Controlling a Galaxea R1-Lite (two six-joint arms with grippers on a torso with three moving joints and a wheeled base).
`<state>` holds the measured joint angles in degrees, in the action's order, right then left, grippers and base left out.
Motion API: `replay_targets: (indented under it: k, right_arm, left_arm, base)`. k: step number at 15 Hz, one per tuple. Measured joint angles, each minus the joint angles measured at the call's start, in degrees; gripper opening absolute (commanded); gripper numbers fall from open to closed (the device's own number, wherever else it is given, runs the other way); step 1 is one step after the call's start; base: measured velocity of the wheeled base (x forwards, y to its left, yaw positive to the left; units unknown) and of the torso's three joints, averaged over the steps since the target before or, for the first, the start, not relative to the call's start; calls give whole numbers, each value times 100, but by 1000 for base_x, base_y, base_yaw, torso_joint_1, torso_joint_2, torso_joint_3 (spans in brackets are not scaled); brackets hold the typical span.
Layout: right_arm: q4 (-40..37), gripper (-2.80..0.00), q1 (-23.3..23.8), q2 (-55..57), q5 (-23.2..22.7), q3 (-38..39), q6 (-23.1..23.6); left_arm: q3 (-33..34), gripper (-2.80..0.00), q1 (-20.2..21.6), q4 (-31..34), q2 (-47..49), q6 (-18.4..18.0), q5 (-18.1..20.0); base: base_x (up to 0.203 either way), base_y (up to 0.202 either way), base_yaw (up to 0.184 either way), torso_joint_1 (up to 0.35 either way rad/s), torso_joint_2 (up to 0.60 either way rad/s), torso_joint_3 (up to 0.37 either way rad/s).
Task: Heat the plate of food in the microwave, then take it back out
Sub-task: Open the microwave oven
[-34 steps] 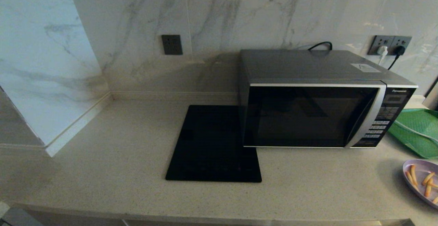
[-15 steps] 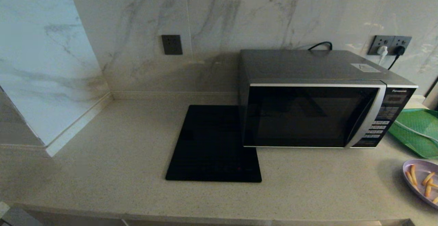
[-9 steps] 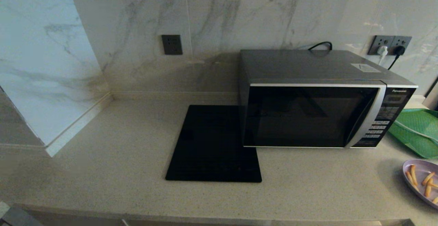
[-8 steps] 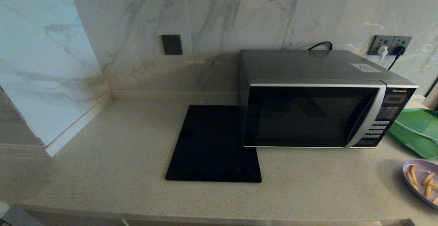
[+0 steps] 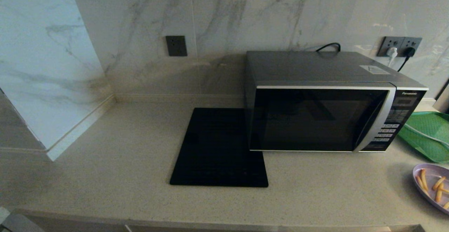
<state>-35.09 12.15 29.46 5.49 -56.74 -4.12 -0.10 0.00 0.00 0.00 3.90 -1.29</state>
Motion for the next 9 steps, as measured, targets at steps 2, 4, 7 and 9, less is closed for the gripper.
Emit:
replay_targets:
  k: [2, 4, 7, 9]
  right_arm:
    - [647, -280, 422, 643, 113, -13, 252]
    - [1257, -280, 585, 1299, 556, 155, 362]
    - [2639, -280, 443, 2151, 1570, 737, 592]
    - [3859, -280, -35, 2755, 2345, 1315, 710]
  left_arm:
    - [0, -280, 0, 0, 0, 1, 0]
    - [0, -280, 0, 0, 0, 1, 0]
    - [0, -280, 0, 0, 0, 1, 0]
    - [0, -280, 0, 0, 0, 1, 0]
  base:
    - [0, 0, 0, 0, 0, 0]
    - [0, 0, 0, 0, 0, 0]
    - [0, 0, 0, 0, 0, 0]
    - [0, 0, 0, 0, 0, 0]
